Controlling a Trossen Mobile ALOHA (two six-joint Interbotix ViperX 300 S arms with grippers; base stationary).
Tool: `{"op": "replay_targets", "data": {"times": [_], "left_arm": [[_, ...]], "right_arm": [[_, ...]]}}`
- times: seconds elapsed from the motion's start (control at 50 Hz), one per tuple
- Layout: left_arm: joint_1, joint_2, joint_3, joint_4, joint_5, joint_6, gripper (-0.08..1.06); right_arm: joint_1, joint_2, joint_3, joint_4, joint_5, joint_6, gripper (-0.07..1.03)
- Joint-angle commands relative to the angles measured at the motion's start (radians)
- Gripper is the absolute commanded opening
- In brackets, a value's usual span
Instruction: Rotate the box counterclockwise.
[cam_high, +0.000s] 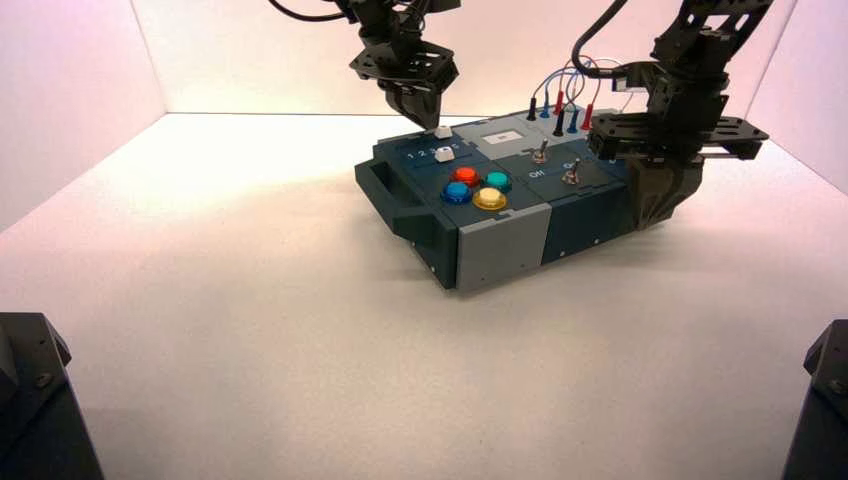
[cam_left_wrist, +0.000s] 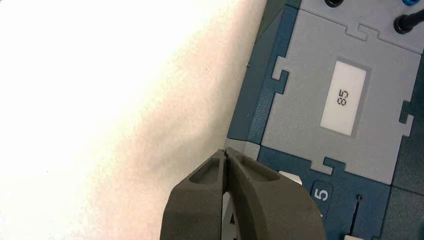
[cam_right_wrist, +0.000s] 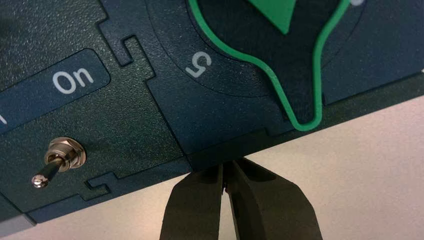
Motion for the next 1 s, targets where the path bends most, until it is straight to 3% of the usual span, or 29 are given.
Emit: {"op": "replay_targets", "data": {"times": [0.02, 0.34, 0.58, 0.78, 1.0], "left_arm": [[-0.098, -0.018, 0.048, -0.015, 0.012, 0.006, -0.03], [-0.117, -0.064, 0.117, -0.020, -0.008, 0.006, -0.03], [-0.117, -0.072, 0.133, -0.020, -0.014, 0.006, -0.03], [-0.092, -0.058, 0.077, -0.017, -0.029, 0.005, -0.03], [-0.072, -0.078, -0.002, -0.014, 0.002, 0.006, -0.03]], "right_arm": [[0.012, -0.008, -0.072, -0.002, -0.031, 0.000, -0.02], [0.012, 0.011, -0.118, -0.006, -0.028, -0.006, -0.02], [0.012, 0.037, -0.123, -0.005, -0.021, -0.009, -0.02], [0.014, -0.015, -0.077, -0.003, -0.008, -0.009, -0.02], [0.015, -0.129, -0.097, -0.002, 0.055, -0.009, -0.02]]}}
